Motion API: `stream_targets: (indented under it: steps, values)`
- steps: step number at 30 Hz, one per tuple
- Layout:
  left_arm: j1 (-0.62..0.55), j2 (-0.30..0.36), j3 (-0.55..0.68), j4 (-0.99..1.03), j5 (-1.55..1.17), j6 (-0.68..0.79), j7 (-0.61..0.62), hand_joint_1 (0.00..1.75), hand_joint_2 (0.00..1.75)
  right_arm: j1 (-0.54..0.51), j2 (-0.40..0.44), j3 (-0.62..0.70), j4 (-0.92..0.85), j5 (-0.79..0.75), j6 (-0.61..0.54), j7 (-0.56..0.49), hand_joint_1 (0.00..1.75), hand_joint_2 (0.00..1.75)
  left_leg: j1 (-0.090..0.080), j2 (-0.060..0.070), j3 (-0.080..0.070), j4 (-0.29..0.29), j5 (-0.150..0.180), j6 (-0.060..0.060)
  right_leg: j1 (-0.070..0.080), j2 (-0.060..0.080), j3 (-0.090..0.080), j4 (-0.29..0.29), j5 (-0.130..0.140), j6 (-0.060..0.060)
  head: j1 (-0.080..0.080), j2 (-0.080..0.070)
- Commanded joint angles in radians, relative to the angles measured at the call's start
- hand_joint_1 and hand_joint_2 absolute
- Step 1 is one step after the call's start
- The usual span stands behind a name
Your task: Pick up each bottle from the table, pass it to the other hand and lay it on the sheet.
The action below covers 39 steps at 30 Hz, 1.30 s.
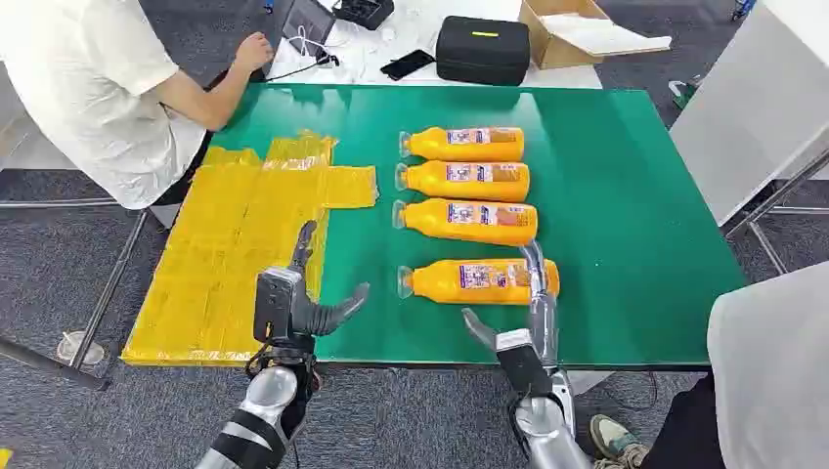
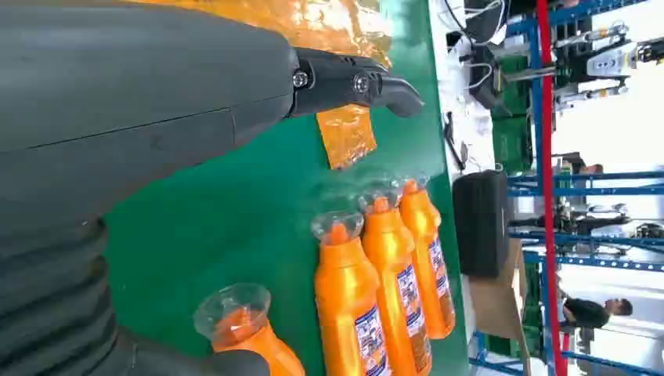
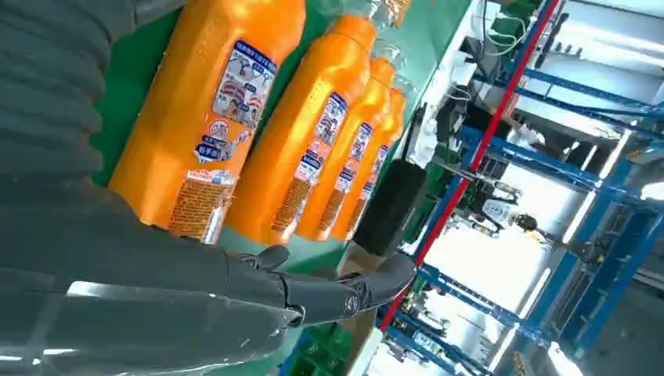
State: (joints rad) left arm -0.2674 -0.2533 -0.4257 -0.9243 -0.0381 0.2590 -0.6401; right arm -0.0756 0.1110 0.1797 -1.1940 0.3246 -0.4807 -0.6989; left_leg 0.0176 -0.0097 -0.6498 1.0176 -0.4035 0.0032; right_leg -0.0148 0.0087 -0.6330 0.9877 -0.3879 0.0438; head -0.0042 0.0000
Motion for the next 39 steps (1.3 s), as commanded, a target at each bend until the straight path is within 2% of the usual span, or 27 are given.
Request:
stream_targets:
  steps: [1, 7, 8, 9, 14, 17, 18, 20, 21, 23, 24, 30, 31, 39]
  values:
    - [0.024, 0.037, -0.047, -0.035, 0.018, -0.018, 0.007, 0.00, 1.75, 0.026, -0.005, 0.008, -0.041, -0.032, -0.019, 0.001, 0.00, 1.75, -0.001, 0.002, 0.006, -0.001, -0.003, 0.001, 0.000, 0.000, 0.006, 0.000, -0.003, -0.002, 0.000, 0.000]
    - [0.071, 0.052, -0.063, -0.089, 0.030, -0.029, -0.001, 0.00, 1.75, 0.053, -0.005, 0.013, -0.077, -0.035, -0.024, 0.001, 0.00, 1.75, 0.000, 0.002, 0.003, -0.001, -0.002, 0.000, 0.000, 0.001, 0.003, 0.000, -0.001, -0.001, 0.000, 0.000]
    - [0.076, 0.055, -0.066, -0.101, 0.028, -0.026, -0.005, 0.00, 1.75, 0.055, -0.005, 0.015, -0.083, -0.034, -0.025, 0.001, 0.00, 1.75, -0.001, 0.003, 0.010, -0.001, -0.005, 0.001, 0.000, 0.001, 0.009, 0.000, -0.004, -0.003, 0.000, 0.000]
    - [0.079, 0.057, -0.070, -0.106, 0.022, -0.019, -0.008, 0.00, 1.75, 0.059, -0.005, 0.016, -0.087, -0.033, -0.025, 0.001, 0.00, 1.75, 0.000, 0.001, 0.003, 0.000, -0.002, 0.000, 0.000, 0.000, 0.003, 0.000, -0.002, -0.001, 0.000, 0.000]
    - [0.095, 0.058, -0.074, -0.126, 0.010, 0.010, -0.017, 0.00, 1.75, 0.072, -0.003, 0.021, -0.102, -0.033, -0.031, 0.001, 0.00, 1.75, 0.000, 0.002, 0.007, 0.000, -0.004, 0.000, 0.001, 0.001, 0.006, 0.000, -0.003, -0.002, 0.000, 0.000]
    - [0.105, 0.059, -0.076, -0.135, 0.012, 0.015, -0.018, 0.00, 1.75, 0.077, -0.008, 0.022, -0.103, -0.028, -0.036, 0.001, 0.00, 1.75, 0.000, 0.001, 0.003, -0.001, -0.002, 0.000, 0.000, 0.000, 0.002, -0.001, -0.001, -0.001, 0.000, 0.000]
    - [0.108, 0.061, -0.078, -0.140, 0.013, 0.018, -0.020, 0.00, 1.75, 0.078, -0.012, 0.022, -0.096, -0.011, -0.041, 0.001, 0.00, 1.75, 0.000, 0.002, 0.005, -0.001, -0.003, 0.000, 0.000, 0.000, 0.005, -0.001, -0.002, -0.002, 0.000, 0.000]
    - [0.115, 0.065, -0.083, -0.151, 0.012, 0.022, -0.024, 0.00, 1.75, 0.069, -0.045, 0.044, -0.074, 0.117, -0.117, 0.001, 0.00, 1.75, 0.000, 0.001, 0.004, -0.001, -0.002, 0.000, 0.000, 0.000, 0.004, -0.001, -0.002, -0.002, 0.000, 0.000]
    - [0.114, 0.066, -0.089, -0.155, 0.013, 0.016, -0.024, 0.00, 1.75, 0.055, -0.071, 0.063, -0.042, 0.219, -0.157, 0.020, 0.00, 1.75, 0.000, 0.002, 0.006, -0.001, -0.003, 0.001, 0.000, 0.000, 0.006, -0.001, -0.002, -0.002, 0.000, 0.000]
    - [0.109, 0.063, -0.097, -0.161, 0.012, 0.011, -0.024, 0.00, 1.75, 0.029, -0.110, 0.060, -0.008, 0.304, -0.182, 0.058, 0.00, 1.75, 0.000, 0.001, 0.005, -0.001, -0.002, 0.000, 0.000, 0.000, 0.005, -0.001, -0.002, -0.001, 0.000, 0.000]
    - [0.098, 0.061, -0.106, -0.157, 0.014, 0.004, -0.019, 0.00, 1.75, -0.008, -0.146, 0.067, 0.041, 0.392, -0.189, 0.119, 0.00, 1.75, 0.000, 0.002, 0.010, -0.001, -0.005, 0.001, 0.001, 0.000, 0.010, -0.002, -0.004, -0.002, 0.000, 0.000]
    - [0.032, 0.035, -0.124, -0.080, 0.024, -0.017, 0.009, 0.00, 1.75, -0.150, -0.222, 0.042, 0.196, 0.461, -0.157, 0.169, 0.00, 1.75, -0.001, 0.004, 0.008, 0.000, -0.002, 0.002, 0.000, 0.002, 0.008, -0.002, 0.000, -0.001, 0.000, 0.000]
    - [0.032, 0.034, -0.126, -0.078, 0.026, -0.019, 0.007, 0.00, 1.75, -0.158, -0.226, 0.043, 0.205, 0.471, -0.157, 0.173, 0.00, 1.75, -0.002, 0.000, 0.004, -0.001, 0.000, 0.002, -0.002, -0.002, 0.004, -0.001, 0.000, 0.000, 0.000, 0.000]
    - [0.038, 0.035, -0.136, -0.084, 0.034, -0.026, 0.005, 0.00, 1.75, -0.185, -0.237, 0.063, 0.220, 0.508, -0.136, 0.208, 0.00, 1.75, -0.003, 0.002, 0.007, -0.001, -0.001, 0.003, -0.002, 0.000, 0.006, -0.001, -0.001, 0.000, 0.000, 0.000]
